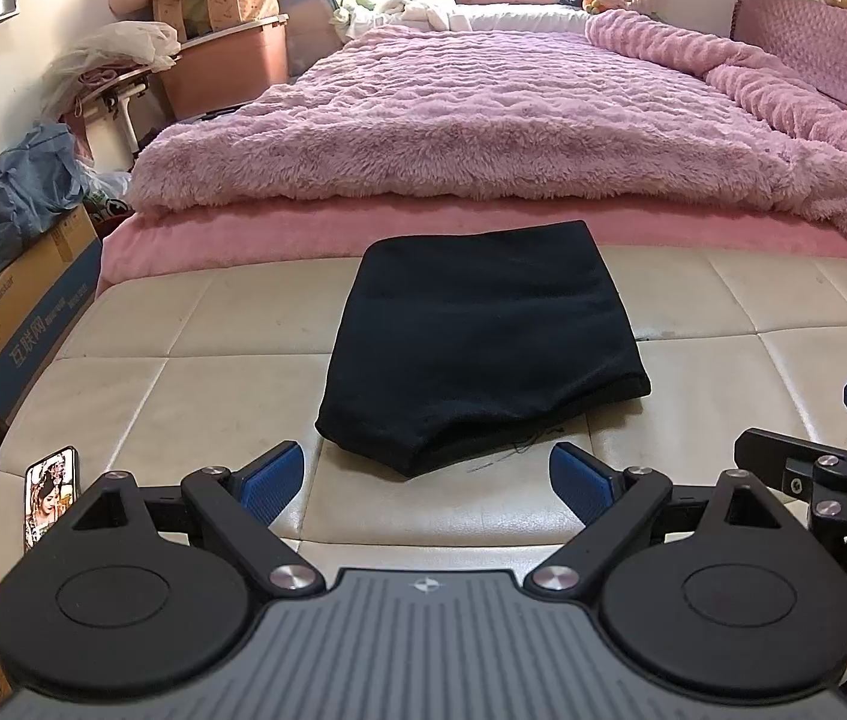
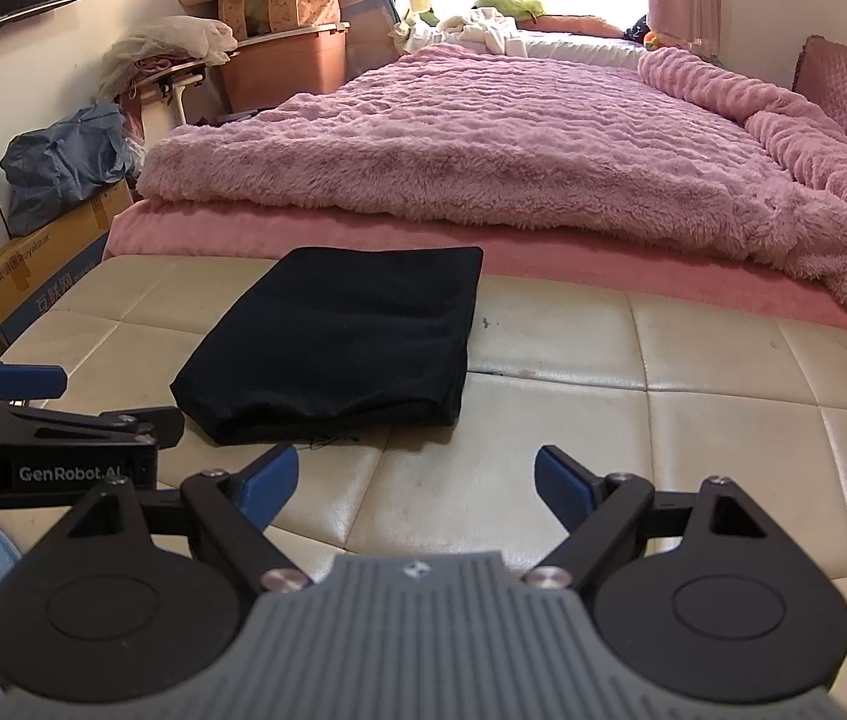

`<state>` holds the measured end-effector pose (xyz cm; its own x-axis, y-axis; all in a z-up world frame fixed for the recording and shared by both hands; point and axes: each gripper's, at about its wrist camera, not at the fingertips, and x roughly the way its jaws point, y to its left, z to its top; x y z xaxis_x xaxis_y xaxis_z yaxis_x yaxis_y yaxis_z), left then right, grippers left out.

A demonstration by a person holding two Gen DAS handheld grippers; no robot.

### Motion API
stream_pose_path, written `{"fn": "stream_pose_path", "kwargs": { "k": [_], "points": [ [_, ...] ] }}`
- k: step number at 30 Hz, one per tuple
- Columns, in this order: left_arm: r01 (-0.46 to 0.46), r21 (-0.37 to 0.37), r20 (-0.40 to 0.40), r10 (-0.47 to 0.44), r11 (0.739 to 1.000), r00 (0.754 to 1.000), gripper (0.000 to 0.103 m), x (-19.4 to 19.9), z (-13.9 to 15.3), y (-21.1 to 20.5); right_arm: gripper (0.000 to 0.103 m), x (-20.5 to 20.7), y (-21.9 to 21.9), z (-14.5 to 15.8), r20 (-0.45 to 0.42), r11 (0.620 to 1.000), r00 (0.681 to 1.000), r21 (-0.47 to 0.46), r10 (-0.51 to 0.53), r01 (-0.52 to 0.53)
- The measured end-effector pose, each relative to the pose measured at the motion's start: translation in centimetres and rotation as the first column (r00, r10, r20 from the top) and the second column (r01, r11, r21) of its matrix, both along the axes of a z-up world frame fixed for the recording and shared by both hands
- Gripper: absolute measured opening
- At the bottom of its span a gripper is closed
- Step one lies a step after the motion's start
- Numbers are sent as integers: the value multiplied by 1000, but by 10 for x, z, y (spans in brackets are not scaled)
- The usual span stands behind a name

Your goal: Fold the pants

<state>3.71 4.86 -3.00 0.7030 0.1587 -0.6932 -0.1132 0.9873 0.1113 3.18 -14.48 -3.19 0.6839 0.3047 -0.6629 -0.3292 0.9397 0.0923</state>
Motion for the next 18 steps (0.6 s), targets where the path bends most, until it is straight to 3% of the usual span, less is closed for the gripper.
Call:
{"fn": "stream_pose_path", "kwargs": {
  "k": [18],
  "points": [
    [2, -8, 5, -2, 1000, 1000, 103, -2, 4, 1, 82, -3, -3, 4, 9, 1000, 1000, -3, -3, 3]
  ]
}}
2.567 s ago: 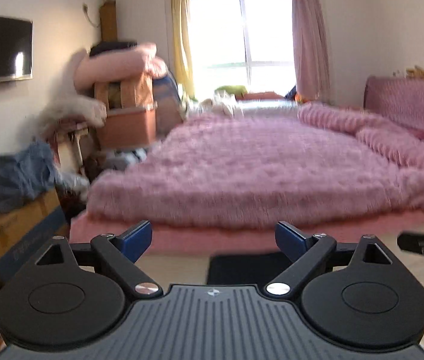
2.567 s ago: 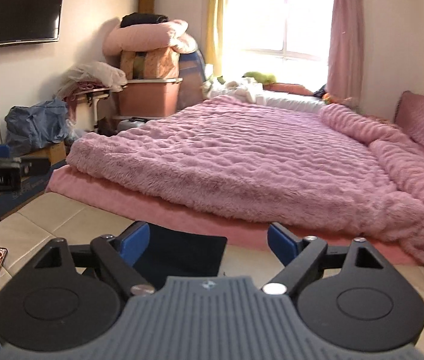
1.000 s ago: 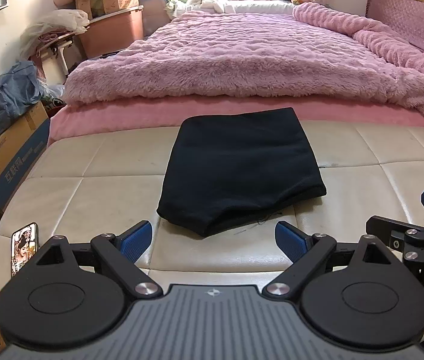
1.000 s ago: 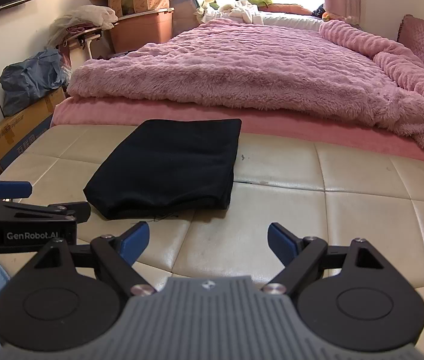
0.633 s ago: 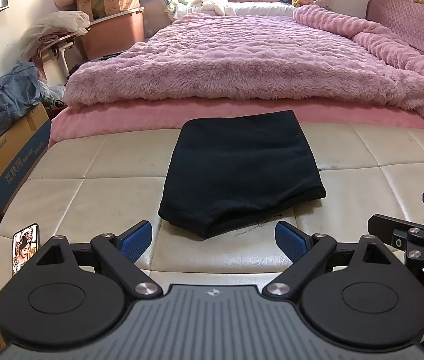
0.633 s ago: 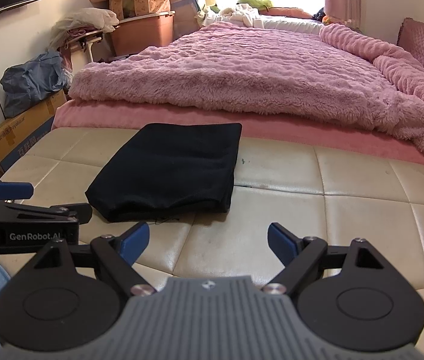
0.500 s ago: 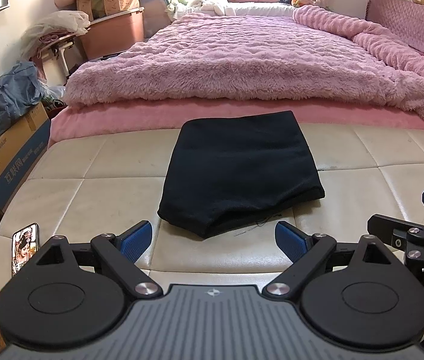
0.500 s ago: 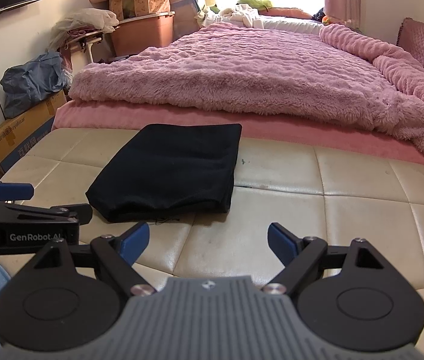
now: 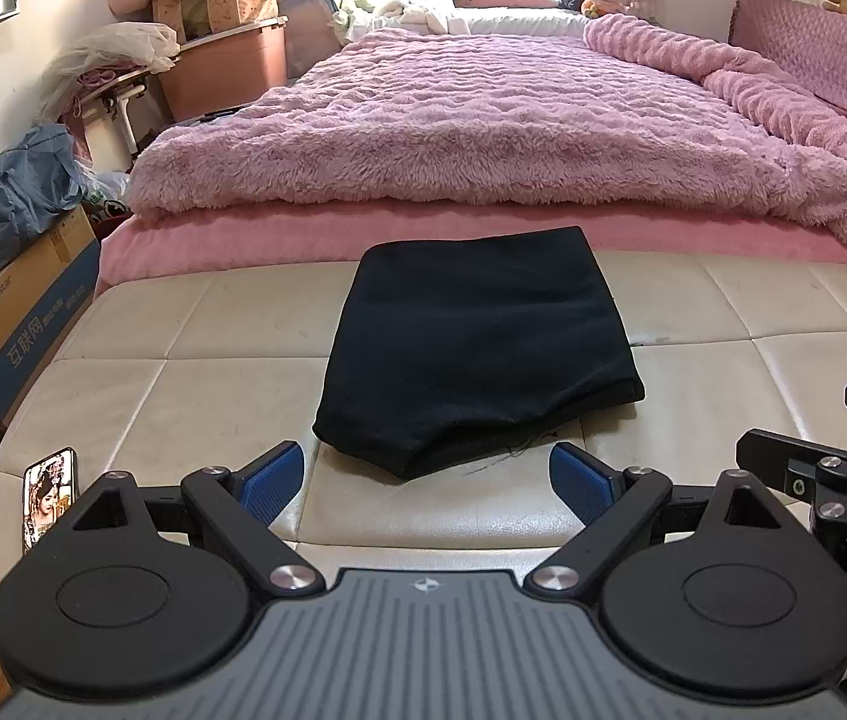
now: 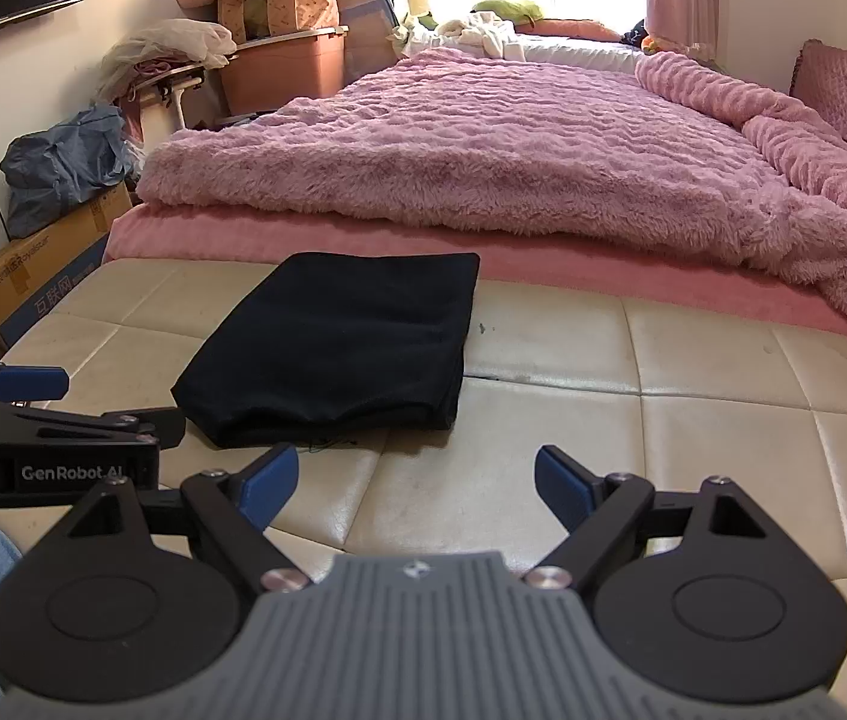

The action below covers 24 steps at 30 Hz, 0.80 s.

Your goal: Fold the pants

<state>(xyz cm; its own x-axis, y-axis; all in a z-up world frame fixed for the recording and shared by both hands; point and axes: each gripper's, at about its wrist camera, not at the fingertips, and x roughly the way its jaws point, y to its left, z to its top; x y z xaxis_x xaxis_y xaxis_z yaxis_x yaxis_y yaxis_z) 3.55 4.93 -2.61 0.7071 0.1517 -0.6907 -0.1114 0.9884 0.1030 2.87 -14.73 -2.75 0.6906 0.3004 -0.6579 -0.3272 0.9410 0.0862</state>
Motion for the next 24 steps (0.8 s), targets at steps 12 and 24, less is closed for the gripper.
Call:
{"fn": "stream_pose_path", "kwargs": {
  "k": [12, 24],
  "points": [
    [-3, -3, 0, 3, 1000, 1000, 103, -1, 1, 0, 82, 0, 0, 2, 2, 1000, 1000, -1, 2, -2],
    [-5, -3, -1, 5, 1000, 1000, 103, -1, 2, 0, 82, -3, 0, 1, 4, 1000, 1000, -1, 4, -4]
  ]
}}
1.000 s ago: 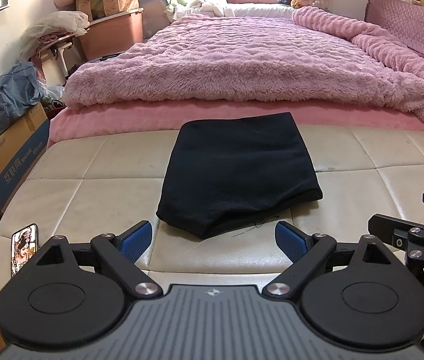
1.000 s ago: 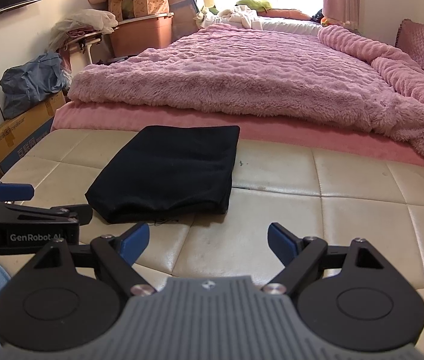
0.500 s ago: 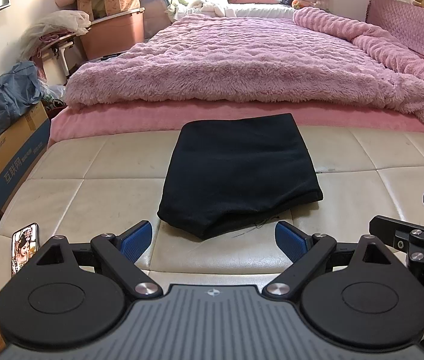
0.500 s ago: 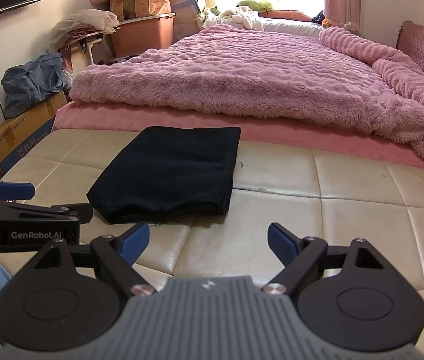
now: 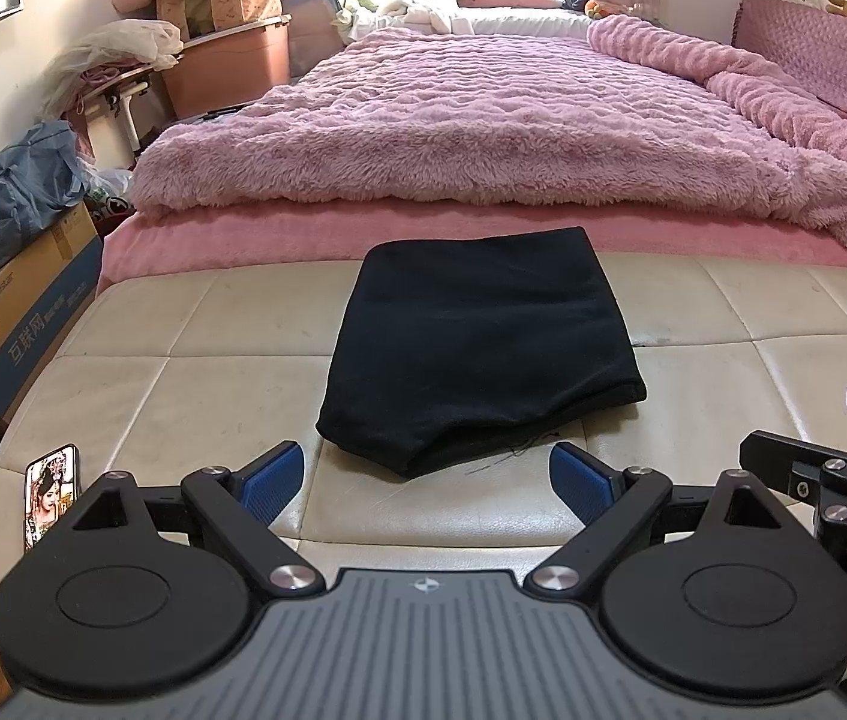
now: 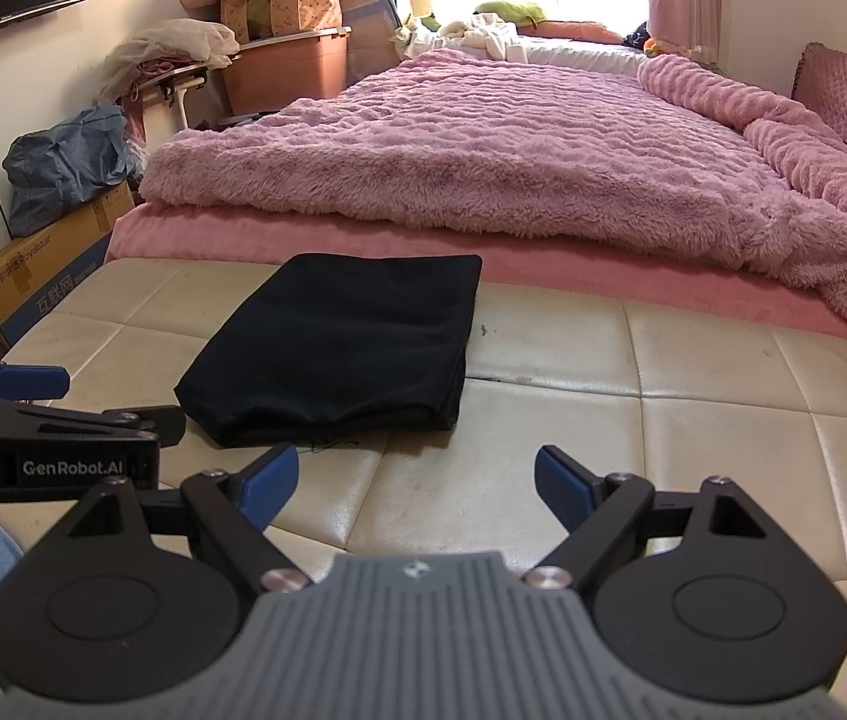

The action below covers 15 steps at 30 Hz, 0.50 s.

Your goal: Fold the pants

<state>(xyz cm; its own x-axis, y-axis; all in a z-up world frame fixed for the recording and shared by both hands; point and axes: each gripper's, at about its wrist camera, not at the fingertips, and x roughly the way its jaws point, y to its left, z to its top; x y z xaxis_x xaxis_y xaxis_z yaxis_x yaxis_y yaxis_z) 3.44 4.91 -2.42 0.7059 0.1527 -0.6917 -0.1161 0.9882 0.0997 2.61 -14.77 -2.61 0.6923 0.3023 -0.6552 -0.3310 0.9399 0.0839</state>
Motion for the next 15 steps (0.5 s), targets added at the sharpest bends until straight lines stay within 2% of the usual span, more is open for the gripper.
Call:
{"fn": "stream_pose_path", "kwargs": {
  "k": [15],
  "points": [
    [-8, 4, 5, 8, 1000, 1000, 103, -2, 0, -1, 82, -1, 1, 0, 0, 1000, 1000, -2, 3, -3]
  ]
}}
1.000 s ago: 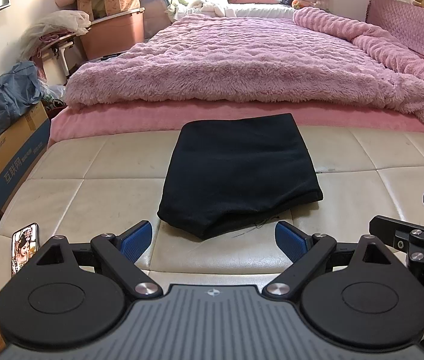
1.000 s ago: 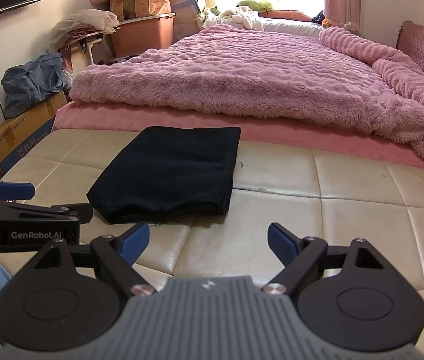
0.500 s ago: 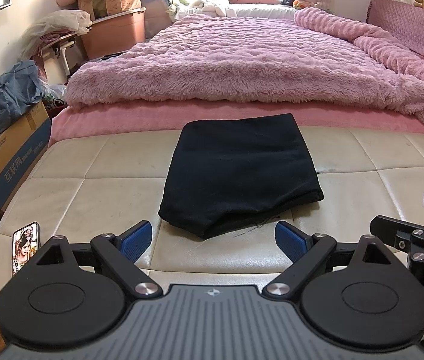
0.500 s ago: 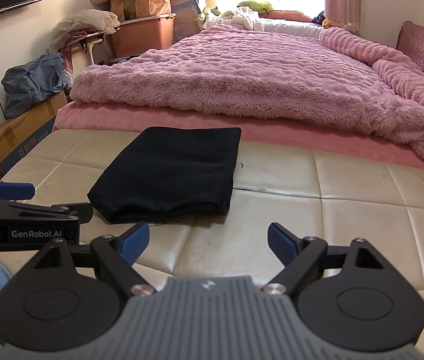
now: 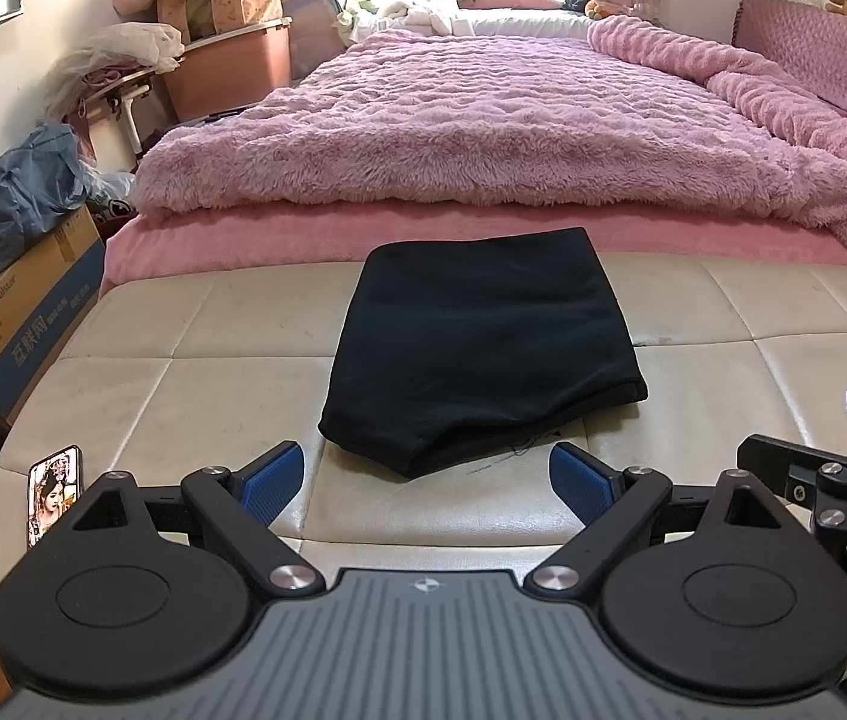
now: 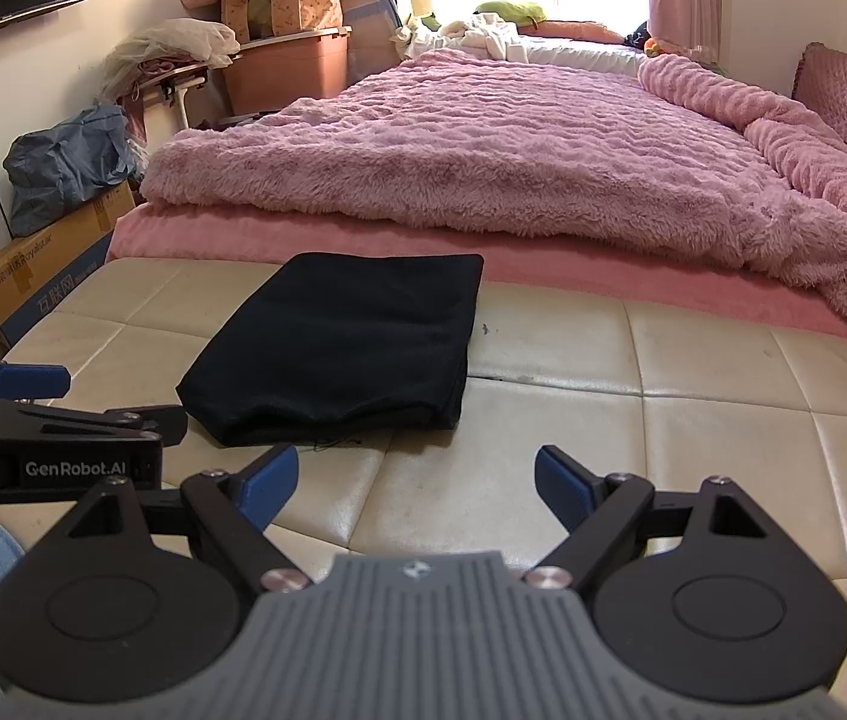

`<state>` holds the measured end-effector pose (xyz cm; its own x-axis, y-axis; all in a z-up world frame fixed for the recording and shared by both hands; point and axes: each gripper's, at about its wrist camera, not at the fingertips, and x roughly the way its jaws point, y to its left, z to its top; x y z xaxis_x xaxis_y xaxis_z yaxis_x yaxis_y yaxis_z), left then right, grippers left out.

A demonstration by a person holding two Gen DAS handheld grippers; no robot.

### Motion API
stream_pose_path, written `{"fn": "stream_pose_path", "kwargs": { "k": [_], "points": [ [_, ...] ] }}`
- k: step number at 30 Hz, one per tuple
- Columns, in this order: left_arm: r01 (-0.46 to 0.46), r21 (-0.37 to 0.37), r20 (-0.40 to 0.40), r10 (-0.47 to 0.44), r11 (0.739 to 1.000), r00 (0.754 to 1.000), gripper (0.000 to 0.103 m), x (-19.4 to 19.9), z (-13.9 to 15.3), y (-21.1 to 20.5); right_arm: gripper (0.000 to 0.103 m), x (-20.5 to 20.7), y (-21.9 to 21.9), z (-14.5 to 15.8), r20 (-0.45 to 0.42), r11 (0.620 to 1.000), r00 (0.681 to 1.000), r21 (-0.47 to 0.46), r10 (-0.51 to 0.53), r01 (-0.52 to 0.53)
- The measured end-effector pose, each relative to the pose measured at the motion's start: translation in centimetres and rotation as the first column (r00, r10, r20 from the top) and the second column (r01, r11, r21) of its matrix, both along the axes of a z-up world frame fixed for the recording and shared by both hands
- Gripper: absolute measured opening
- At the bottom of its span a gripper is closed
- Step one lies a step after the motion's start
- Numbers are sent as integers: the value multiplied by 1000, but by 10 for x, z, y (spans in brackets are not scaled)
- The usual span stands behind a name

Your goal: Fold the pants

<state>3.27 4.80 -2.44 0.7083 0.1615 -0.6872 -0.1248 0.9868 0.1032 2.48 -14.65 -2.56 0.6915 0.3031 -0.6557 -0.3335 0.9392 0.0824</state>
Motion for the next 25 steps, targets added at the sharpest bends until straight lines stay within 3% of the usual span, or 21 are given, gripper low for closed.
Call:
{"fn": "stream_pose_path", "kwargs": {
  "k": [25],
  "points": [
    [-3, -5, 12, 3, 1000, 1000, 103, -4, -1, -3, 82, 0, 2, -3, -14, 1000, 1000, 0, 2, -2]
  ]
}}
